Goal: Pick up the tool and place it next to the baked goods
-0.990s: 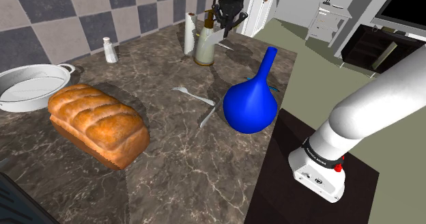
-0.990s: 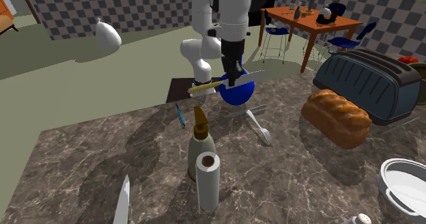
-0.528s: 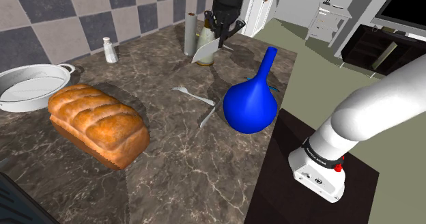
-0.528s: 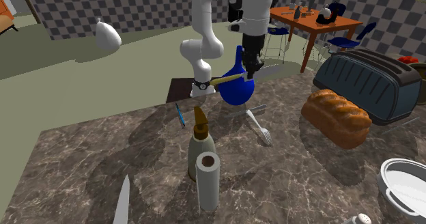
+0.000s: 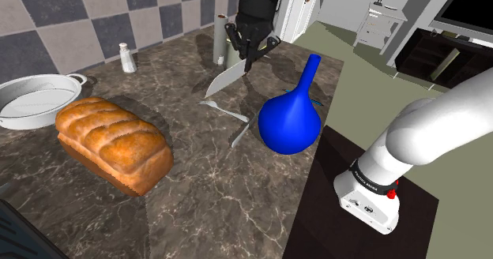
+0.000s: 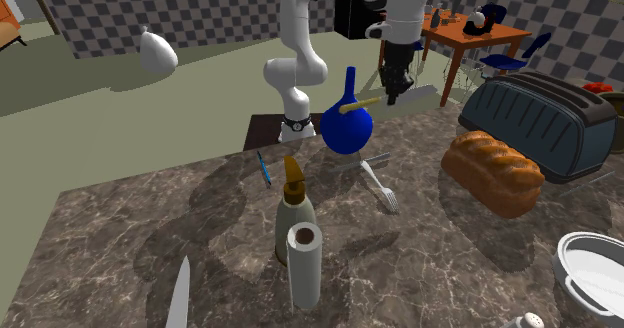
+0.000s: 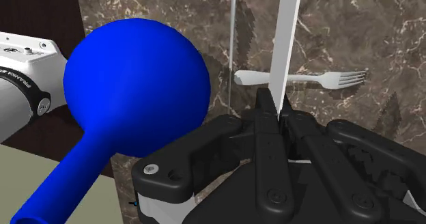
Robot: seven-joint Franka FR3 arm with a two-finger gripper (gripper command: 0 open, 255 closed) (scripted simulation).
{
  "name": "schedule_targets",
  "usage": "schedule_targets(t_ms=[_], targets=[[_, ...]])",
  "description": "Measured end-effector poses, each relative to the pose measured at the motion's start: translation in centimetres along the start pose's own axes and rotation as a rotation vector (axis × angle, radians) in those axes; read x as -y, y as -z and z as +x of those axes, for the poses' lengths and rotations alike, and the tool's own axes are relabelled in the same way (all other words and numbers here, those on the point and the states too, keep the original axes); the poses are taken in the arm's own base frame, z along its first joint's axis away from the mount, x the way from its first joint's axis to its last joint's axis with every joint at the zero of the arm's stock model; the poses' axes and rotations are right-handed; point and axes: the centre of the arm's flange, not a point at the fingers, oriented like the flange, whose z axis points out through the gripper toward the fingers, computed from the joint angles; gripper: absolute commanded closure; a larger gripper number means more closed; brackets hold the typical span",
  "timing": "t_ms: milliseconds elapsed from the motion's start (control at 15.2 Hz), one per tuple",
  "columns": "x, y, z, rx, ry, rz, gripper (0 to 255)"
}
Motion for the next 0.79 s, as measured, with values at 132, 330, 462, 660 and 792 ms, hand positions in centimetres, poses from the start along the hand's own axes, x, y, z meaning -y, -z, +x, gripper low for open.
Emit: schedule_targets(t_ms=[132, 330, 462, 660, 792], targets=[[-0.6, -0.2, -2.4, 0.0, 0.0, 0.0, 255], [-1.8, -0.3, -6.4, 0.0, 0.0, 0.0, 255], [-2.5, -0.3, -9.2, 0.0, 0.001, 0.0, 255], [-3.7, -0.2, -12.6, -0.001, 0.0, 0.0, 255], [-4.2, -0.6, -14.9, 0.0, 0.001, -0.001, 255]])
